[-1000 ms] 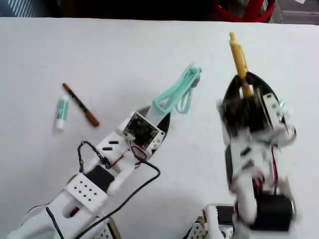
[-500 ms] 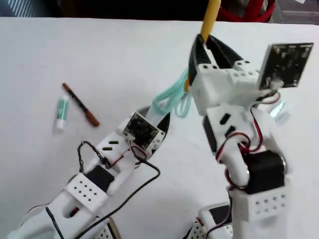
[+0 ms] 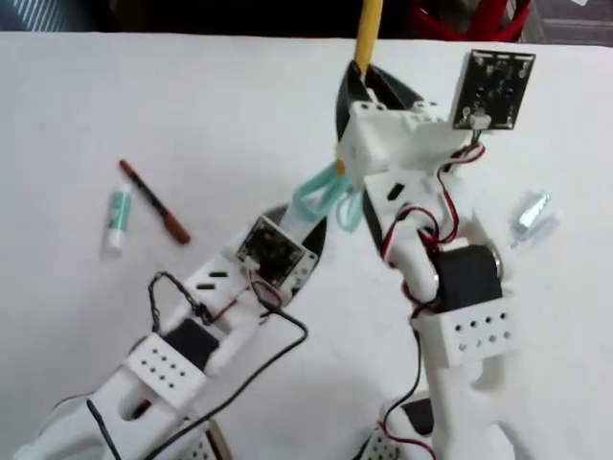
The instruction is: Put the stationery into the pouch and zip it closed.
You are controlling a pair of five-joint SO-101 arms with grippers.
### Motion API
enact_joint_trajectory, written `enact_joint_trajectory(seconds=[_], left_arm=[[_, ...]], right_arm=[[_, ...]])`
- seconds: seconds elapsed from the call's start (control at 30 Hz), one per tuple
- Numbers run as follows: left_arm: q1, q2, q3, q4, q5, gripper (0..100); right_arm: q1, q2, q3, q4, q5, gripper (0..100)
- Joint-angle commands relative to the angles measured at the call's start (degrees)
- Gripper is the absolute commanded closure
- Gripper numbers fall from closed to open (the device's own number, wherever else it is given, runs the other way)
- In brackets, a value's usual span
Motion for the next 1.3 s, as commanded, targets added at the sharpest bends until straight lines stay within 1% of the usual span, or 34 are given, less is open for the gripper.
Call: enact_joint_trajectory(seconds=[0.0,0.13,0.27,0.37,0.57,0.67,0.73,0.83,0.87,0.93,1.0,1.03,1.1,1.27], left_arm=[[0.4,-0.2,-0.3,-0.8,0.4,95],[0.4,-0.2,-0.3,-0.8,0.4,95],[0.3,-0.2,-0.3,-0.8,0.4,95],[-1.2,-0.2,-0.4,-1.0,0.5,95],[-2.9,-0.2,-1.1,-1.2,0.8,95],[-3.0,-0.2,-1.2,-1.2,0.8,95],[-3.0,-0.2,-1.2,-1.2,0.8,95],[-2.9,-0.2,-1.2,-1.2,0.8,94],[-2.9,-0.2,-1.2,-1.2,0.9,92],[-3.0,-0.2,-1.2,-0.8,1.1,85],[-3.0,-0.2,-1.0,-0.7,2.7,79],[-3.0,-0.2,-1.0,0.1,3.2,78],[-2.7,-0.3,-1.3,1.6,3.0,78],[-2.8,-0.3,-1.5,1.6,3.0,78]], right_arm=[[-0.5,-0.2,1.4,-1.1,-0.3,98.1],[-0.7,-3.3,1.7,2.2,-0.4,98.1],[-0.7,-9.5,1.8,6.4,-0.2,98.1],[-0.7,-12.7,2.0,9.5,-0.1,98.1],[-0.7,-13.9,6.7,10.2,0.5,98.1],[-1.2,-14.4,9.3,10.2,6.1,98.1],[-3.5,-14.4,10.5,10.3,9.7,98.1],[-9.0,-14.3,11.3,10.5,15.1,98.1],[-10.7,-13.9,11.3,10.5,16.9,98.1],[-12.9,-13.8,11.3,10.2,19.1,98.1],[-13.6,-13.8,11.2,10.2,19.8,98.1],[-13.6,-13.8,11.2,10.1,20.0,98.1],[-13.5,-13.8,11.3,9.2,20.1,98.1],[-11.5,-12.9,11.4,9.3,19.9,98.1]])
